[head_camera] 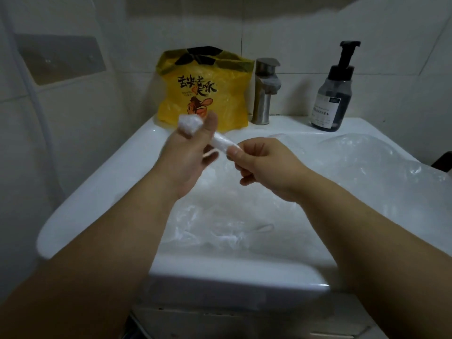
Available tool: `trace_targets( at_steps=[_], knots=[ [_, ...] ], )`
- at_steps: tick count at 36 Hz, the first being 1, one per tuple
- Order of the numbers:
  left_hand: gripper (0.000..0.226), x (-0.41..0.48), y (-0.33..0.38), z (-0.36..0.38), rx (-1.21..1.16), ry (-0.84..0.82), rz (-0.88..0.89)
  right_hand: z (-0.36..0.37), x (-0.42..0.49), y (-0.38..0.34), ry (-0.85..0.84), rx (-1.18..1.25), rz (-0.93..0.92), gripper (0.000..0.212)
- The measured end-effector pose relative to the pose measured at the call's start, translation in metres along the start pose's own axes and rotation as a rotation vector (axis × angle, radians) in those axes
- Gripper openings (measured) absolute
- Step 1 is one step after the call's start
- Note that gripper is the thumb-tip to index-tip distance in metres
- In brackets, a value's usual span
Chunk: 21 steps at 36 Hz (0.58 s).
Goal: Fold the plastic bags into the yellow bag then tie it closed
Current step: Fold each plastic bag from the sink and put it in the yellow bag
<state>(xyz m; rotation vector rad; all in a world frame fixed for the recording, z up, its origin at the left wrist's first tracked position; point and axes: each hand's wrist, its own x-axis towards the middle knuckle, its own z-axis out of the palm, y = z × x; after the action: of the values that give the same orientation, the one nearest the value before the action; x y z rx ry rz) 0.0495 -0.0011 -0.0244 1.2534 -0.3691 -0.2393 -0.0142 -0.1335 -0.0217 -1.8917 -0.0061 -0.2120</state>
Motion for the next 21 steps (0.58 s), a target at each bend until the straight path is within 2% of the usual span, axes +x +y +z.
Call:
trace_targets(
  at_steps=[1, 2, 4, 5, 11, 15, 21],
  knots=[
    [0.073, -0.002, -0.002, 0.003, 0.062, -0.064, -0.041, 0.004, 0.000, 0.001, -0.004, -0.013, -0.020, 0.025],
    [0.077, -0.005, -0.006, 0.005, 0.152, -0.146, -0.090, 0.007, 0.000, 0.001, -0.018, -0.008, -0.032, 0.023],
    [0.065, -0.009, -0.010, 0.010, 0.299, -0.268, -0.157, 0.010, -0.001, 0.002, -0.043, 0.014, -0.031, 0.019],
    [0.058, -0.010, -0.010, 0.012, 0.322, -0.280, -0.167, 0.010, -0.001, 0.002, -0.051, 0.013, -0.031, 0.019],
    [0.049, -0.004, -0.005, 0.009, 0.246, -0.234, -0.168, 0.008, -0.003, 0.000, -0.096, 0.018, -0.062, 0.025],
    [0.047, 0.002, 0.006, 0.004, -0.040, -0.054, -0.156, 0.002, 0.000, 0.001, -0.090, 0.048, 0.007, 0.024],
    [0.036, 0.005, 0.005, 0.000, -0.165, 0.078, -0.107, 0.002, -0.002, 0.001, -0.107, 0.058, 0.033, 0.025]
  ],
)
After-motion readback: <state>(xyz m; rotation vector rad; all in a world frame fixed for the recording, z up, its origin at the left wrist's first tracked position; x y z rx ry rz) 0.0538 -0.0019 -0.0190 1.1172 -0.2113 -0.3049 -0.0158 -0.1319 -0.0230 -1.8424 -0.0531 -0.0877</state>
